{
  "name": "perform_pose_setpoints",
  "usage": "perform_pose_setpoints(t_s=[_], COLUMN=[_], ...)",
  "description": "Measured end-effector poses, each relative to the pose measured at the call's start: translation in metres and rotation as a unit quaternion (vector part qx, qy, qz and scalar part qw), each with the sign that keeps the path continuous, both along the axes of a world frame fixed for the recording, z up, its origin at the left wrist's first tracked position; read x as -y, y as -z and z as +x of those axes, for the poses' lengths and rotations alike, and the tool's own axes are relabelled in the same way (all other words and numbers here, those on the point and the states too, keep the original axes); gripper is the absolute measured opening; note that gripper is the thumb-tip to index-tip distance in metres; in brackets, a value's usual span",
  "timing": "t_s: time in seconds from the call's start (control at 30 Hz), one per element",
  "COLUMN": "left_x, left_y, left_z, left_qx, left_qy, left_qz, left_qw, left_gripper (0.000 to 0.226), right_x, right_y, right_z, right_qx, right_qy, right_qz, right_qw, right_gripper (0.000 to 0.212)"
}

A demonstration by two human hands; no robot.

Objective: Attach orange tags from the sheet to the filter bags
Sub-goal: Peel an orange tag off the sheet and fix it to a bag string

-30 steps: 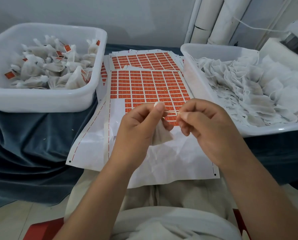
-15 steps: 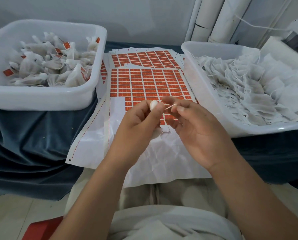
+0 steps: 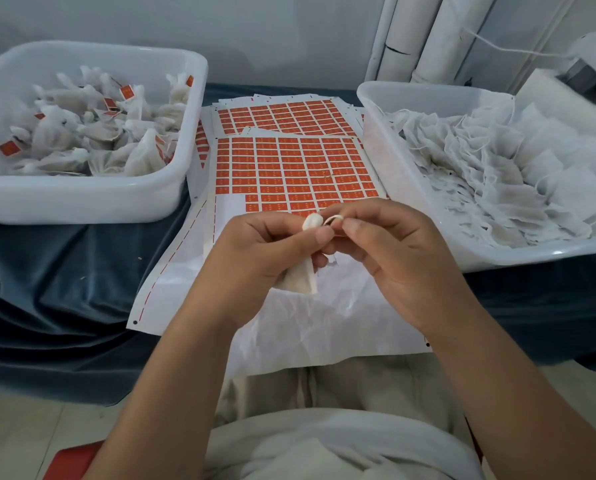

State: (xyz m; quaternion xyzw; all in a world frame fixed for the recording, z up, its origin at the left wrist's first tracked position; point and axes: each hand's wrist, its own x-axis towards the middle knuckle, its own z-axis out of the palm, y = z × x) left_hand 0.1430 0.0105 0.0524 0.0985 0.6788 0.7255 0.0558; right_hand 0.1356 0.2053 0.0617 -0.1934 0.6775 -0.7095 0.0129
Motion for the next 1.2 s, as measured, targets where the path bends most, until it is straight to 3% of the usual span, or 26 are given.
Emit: perform_pose_setpoints(t_s=[0.13, 0.23, 0.47, 0.63, 0.83, 1.1, 1.2], left_x=[-0.002, -0.003, -0.001, -0.005, -0.013, -0.027, -0.033], left_y=[-0.003, -0.007, -0.01, -0.006, -0.002, -0.001, -0.002], left_z=[0.002, 0.005, 0.006, 0.006, 0.004, 0.007, 0.009], left_qx=[-0.001, -0.032, -0.042, -0.035, -0.031, 0.073, 0.061], left_qy=[0.002, 0.034, 0.119, 0.026, -0.109, -0.105, -0.081], left_qz=[0.01, -0.054, -0.097, -0.005, 0.039, 0.092, 0.08], left_qw=[1.0, 0.997, 0.987, 0.999, 0.993, 0.987, 0.992], left_gripper=[0.029, 0.02, 0.021, 0.021, 0.023, 0.03, 0.022], right_x=[0.002, -0.001, -0.008, -0.005, -0.012, -0.001, 0.0], right_y=[0.002, 0.002, 0.001, 0.0, 0.002, -0.001, 0.0], right_z=[-0.001, -0.003, -0.006, -0.008, -0.009, -0.007, -0.005], right_qx=[0.005, 0.0, 0.002, 0.024, 0.039, 0.196, 0.242], right_qy=[-0.009, -0.029, -0.057, -0.07, -0.024, -0.098, -0.104], right_qz=[0.005, 0.013, -0.005, -0.072, -0.031, -0.24, -0.304], right_qw=[1.0, 0.999, 0.998, 0.995, 0.998, 0.946, 0.916], right_gripper=[0.022, 0.02, 0.021, 0.02, 0.018, 0.014, 0.012])
